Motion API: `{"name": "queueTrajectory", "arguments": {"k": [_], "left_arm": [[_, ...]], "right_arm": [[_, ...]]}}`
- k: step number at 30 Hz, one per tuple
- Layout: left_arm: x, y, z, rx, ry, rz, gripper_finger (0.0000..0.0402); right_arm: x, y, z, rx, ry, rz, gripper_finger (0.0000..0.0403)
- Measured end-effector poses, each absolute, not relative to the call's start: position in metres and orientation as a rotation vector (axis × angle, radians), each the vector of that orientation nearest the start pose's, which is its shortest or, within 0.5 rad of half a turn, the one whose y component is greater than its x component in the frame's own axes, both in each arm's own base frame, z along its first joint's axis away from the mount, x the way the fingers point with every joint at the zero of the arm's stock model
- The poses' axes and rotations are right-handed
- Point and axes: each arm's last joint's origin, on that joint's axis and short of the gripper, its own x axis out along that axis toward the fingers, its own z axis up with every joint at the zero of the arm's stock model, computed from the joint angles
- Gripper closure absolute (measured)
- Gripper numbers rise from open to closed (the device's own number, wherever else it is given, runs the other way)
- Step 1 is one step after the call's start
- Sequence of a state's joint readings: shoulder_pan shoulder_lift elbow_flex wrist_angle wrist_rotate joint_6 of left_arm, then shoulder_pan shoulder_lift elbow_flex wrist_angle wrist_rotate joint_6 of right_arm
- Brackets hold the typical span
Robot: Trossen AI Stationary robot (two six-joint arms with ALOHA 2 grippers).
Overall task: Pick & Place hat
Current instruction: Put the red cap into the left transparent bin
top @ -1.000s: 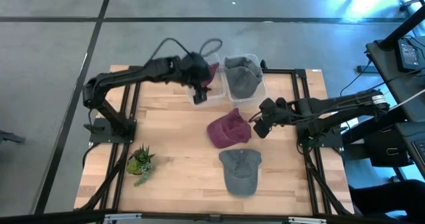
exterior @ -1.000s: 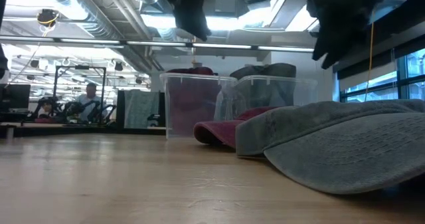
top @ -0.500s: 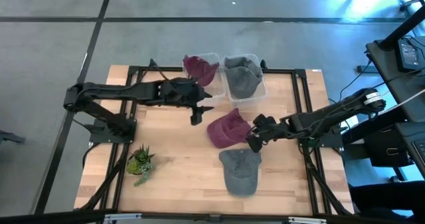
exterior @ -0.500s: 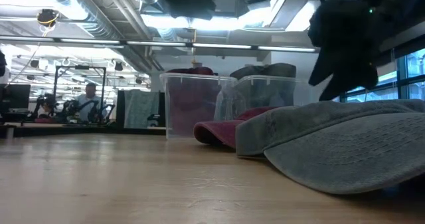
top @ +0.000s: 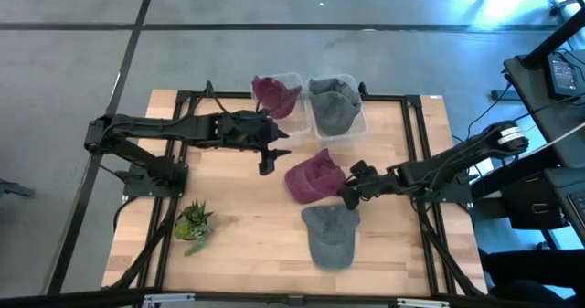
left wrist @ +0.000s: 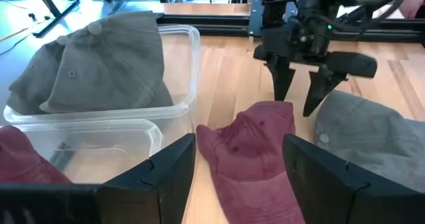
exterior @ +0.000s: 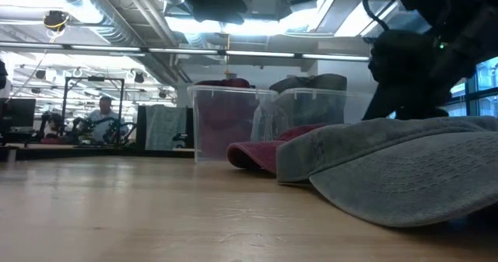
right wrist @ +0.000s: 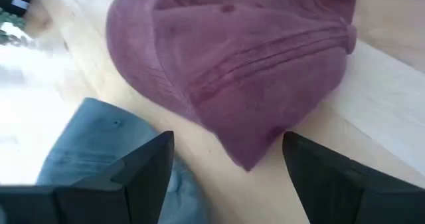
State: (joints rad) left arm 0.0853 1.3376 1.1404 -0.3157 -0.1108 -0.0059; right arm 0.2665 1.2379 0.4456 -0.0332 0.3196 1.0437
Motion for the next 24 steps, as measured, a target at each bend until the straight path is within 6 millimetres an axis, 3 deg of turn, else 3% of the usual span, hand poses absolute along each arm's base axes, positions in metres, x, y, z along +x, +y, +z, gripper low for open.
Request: {"name": "queueTrajectory", "arguments": {"k": [9, 13, 19, 24], "left_arm": [[0.294, 0.028, 0.324, -0.008, 0.51, 0.195, 0.0182], [0.294, 0.028, 0.324, -0.011, 0.513, 0.189, 0.0182], [0.294, 0.028, 0.324, -0.016, 0.511, 0.168, 0.0182], [0.294, 0.028, 0.324, -0.017, 0.508, 0.166, 0.0181]], "right_arm": [[0.222, 0.049, 0.141, 0.688, 0.604, -0.418, 0.0138], [0.222, 0.047, 0.138, 0.659, 0.613, -0.441, 0.0207], [0.225, 0.048, 0.142, 0.531, 0.624, -0.396, 0.0376], [0.234, 0.052, 0.157, 0.407, 0.663, -0.308, 0.039]]}}
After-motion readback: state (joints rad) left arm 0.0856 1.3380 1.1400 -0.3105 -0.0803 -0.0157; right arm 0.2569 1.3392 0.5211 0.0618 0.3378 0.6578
